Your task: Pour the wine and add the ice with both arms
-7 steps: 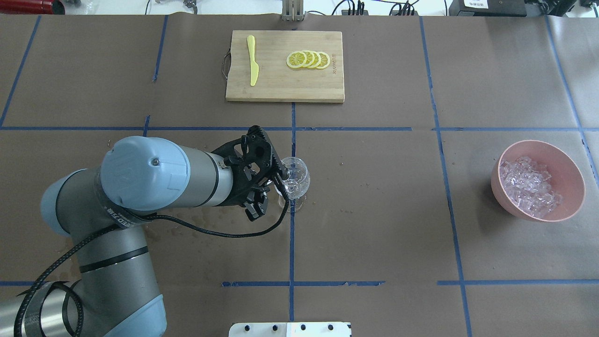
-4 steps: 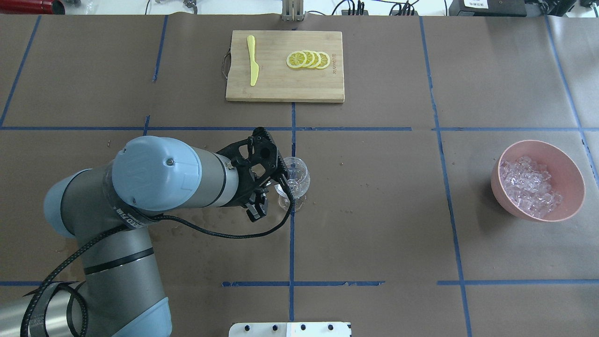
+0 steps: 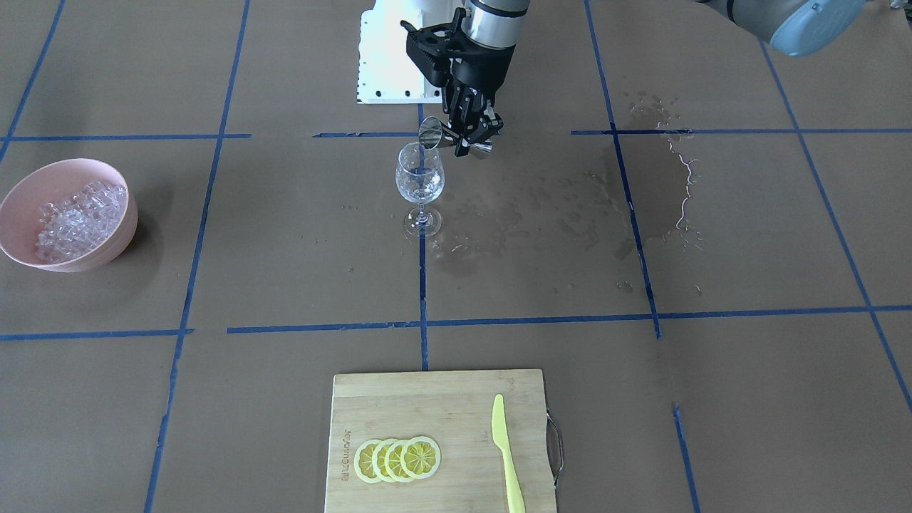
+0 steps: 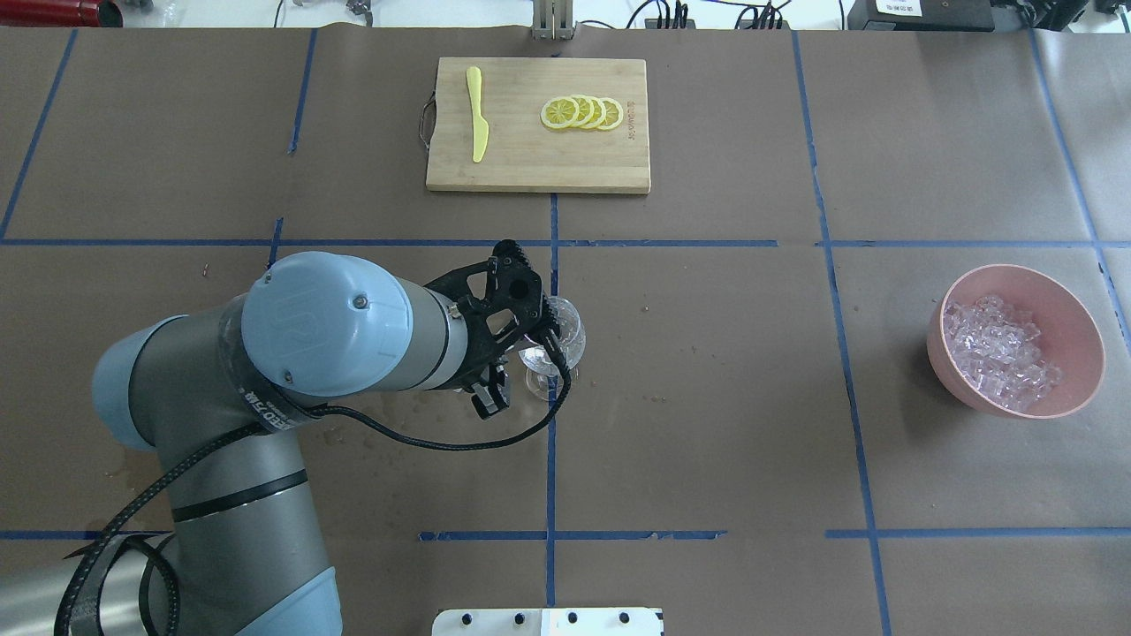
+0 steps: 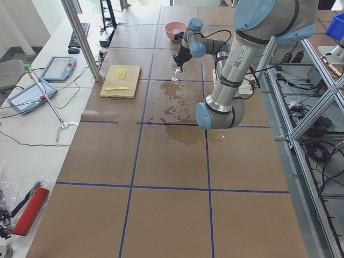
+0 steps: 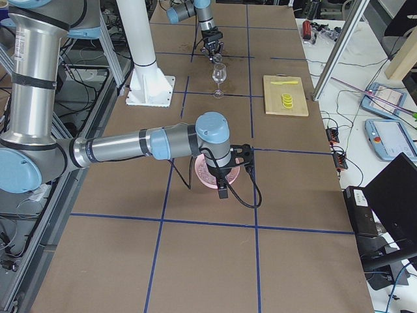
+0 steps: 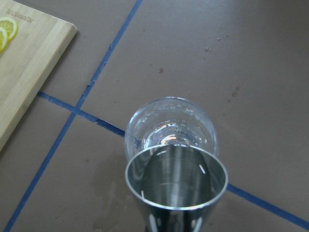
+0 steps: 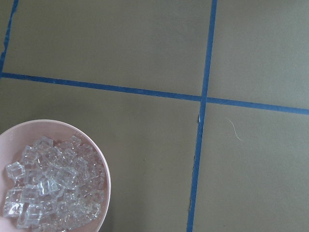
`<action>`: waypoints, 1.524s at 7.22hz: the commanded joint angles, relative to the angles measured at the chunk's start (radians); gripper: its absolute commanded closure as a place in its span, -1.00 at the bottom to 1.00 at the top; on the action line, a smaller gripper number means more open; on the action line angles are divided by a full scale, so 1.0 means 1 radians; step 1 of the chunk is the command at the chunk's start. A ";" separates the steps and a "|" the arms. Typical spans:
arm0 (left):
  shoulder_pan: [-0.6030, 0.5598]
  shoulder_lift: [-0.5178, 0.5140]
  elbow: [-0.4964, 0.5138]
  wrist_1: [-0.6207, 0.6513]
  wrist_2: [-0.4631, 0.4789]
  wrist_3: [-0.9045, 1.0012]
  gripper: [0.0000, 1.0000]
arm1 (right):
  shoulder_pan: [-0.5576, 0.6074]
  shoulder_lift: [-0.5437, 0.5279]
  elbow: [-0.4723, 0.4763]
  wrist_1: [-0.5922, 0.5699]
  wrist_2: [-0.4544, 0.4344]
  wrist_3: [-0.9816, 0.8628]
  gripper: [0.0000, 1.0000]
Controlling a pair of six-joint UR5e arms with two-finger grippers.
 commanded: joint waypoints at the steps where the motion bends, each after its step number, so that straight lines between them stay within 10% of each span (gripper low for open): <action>1: 0.004 -0.033 0.000 0.080 0.012 0.011 1.00 | 0.000 0.000 -0.001 0.000 0.000 0.000 -1.00; 11: 0.025 -0.188 0.018 0.416 0.068 0.040 1.00 | 0.000 -0.002 0.001 0.000 0.000 0.000 -1.00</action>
